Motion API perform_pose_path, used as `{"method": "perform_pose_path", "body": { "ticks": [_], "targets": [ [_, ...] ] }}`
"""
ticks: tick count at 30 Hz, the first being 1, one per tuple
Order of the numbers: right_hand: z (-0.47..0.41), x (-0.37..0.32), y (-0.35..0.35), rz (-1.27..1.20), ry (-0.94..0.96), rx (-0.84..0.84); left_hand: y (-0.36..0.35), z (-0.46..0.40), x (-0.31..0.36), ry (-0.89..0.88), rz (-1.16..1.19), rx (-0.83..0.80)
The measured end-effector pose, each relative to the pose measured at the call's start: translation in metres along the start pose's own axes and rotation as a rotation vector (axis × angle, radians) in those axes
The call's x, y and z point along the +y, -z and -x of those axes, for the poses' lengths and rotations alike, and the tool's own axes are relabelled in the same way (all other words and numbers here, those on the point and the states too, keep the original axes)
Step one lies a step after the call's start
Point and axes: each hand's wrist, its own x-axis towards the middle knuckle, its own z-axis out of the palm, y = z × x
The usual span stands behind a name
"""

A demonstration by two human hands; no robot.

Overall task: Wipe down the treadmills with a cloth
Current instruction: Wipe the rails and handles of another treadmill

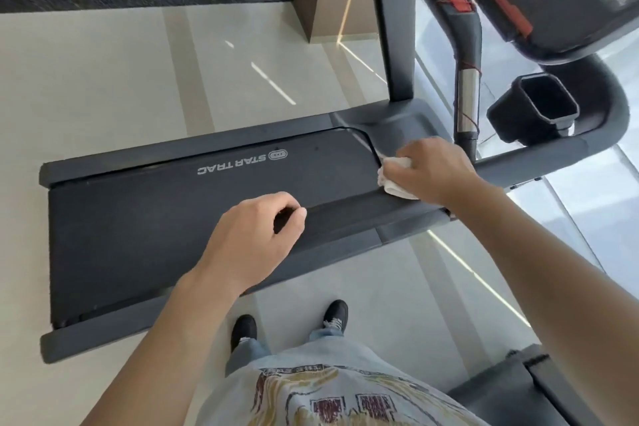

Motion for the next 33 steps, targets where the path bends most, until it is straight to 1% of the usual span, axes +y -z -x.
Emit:
{"method": "perform_pose_path", "body": {
  "ticks": [3,5,8,11,13,16,19,22,26,29,31,33],
  "targets": [
    [0.006,0.02,-0.017,-0.072,0.046,0.274,0.003,-0.017,0.018,0.021,-0.079,-0.115],
    [0.009,0.017,-0.029,-0.076,0.045,0.418,0.0,-0.023,0.028,0.018,-0.144,-0.135],
    [0.016,0.002,-0.036,-0.104,0.062,0.489,-0.002,-0.028,0.033,0.068,-0.178,-0.149],
    [0.031,-0.03,-0.047,-0.184,0.18,0.569,0.0,-0.028,0.031,0.047,-0.166,-0.166],
    [0.039,-0.053,-0.057,-0.207,0.223,0.597,0.002,-0.029,0.031,0.028,-0.125,-0.2],
    [0.043,-0.067,-0.064,-0.251,0.176,0.684,0.005,-0.03,0.025,-0.044,-0.078,-0.285],
    [0.047,-0.069,-0.072,-0.329,0.062,0.856,0.009,-0.033,0.017,-0.133,-0.058,-0.357],
    [0.05,-0.076,-0.083,-0.392,-0.129,1.03,0.008,-0.038,0.01,-0.205,-0.035,-0.388],
    [0.059,-0.096,-0.089,-0.54,-0.456,1.091,0.004,-0.042,0.005,-0.248,-0.067,-0.453],
    [0.079,-0.121,-0.103,-0.773,-0.658,1.104,0.006,-0.042,0.006,-0.217,-0.026,-0.498],
    [0.09,-0.146,-0.117,-1.016,-0.733,1.083,0.008,-0.041,0.011,-0.202,-0.001,-0.524],
    [0.099,-0.175,-0.129,-1.252,-0.768,1.091,0.009,-0.043,0.011,-0.209,0.002,-0.54]
  ]
}}
